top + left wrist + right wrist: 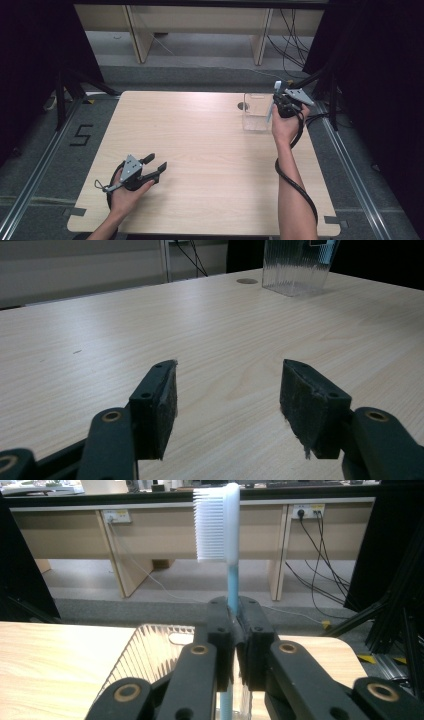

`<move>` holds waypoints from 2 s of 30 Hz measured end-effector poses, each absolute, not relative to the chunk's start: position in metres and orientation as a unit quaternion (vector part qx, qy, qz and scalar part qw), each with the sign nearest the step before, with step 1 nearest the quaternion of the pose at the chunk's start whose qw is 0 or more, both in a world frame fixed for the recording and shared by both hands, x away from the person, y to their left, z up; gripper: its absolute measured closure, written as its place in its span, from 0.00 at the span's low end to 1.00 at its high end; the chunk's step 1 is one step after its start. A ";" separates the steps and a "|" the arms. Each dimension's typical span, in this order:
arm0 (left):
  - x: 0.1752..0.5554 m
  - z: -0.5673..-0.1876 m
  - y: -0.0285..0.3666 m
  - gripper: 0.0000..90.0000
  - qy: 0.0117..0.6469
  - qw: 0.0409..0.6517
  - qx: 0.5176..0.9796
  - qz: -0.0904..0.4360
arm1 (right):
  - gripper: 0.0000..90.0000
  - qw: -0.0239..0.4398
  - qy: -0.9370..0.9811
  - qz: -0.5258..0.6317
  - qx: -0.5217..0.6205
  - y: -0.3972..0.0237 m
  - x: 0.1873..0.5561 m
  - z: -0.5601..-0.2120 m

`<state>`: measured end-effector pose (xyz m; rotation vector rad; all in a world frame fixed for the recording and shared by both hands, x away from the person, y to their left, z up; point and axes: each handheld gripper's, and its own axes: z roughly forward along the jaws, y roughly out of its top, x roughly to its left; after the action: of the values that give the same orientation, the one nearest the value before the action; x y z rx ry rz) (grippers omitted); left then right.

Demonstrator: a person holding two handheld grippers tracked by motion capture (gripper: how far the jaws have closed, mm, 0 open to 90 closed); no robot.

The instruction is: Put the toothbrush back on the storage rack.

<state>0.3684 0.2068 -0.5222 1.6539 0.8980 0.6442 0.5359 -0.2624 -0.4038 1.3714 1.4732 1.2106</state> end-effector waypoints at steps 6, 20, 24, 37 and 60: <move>0.368 -0.522 0.207 0.44 0.378 0.545 0.698 0.272 | 0.95 0.390 0.579 0.472 0.538 -0.264 0.536 -0.407; 0.368 -0.522 0.207 0.44 0.377 0.544 0.698 0.272 | 0.95 0.381 0.580 0.467 0.548 -0.266 0.534 -0.414; 0.368 -0.522 0.207 0.44 0.378 0.545 0.698 0.271 | 0.95 0.379 0.582 0.467 0.547 -0.266 0.534 -0.417; 0.368 -0.522 0.207 0.44 0.378 0.545 0.698 0.270 | 0.95 0.372 0.582 0.464 0.555 -0.264 0.533 -0.426; 0.368 -0.522 0.207 0.43 0.378 0.544 0.699 0.269 | 0.94 0.377 0.592 0.457 0.547 -0.265 0.534 -0.435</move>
<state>0.3680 0.2066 -0.5221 1.6594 0.8977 0.6383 0.5342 -0.2652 -0.4350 1.3977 1.5131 1.1671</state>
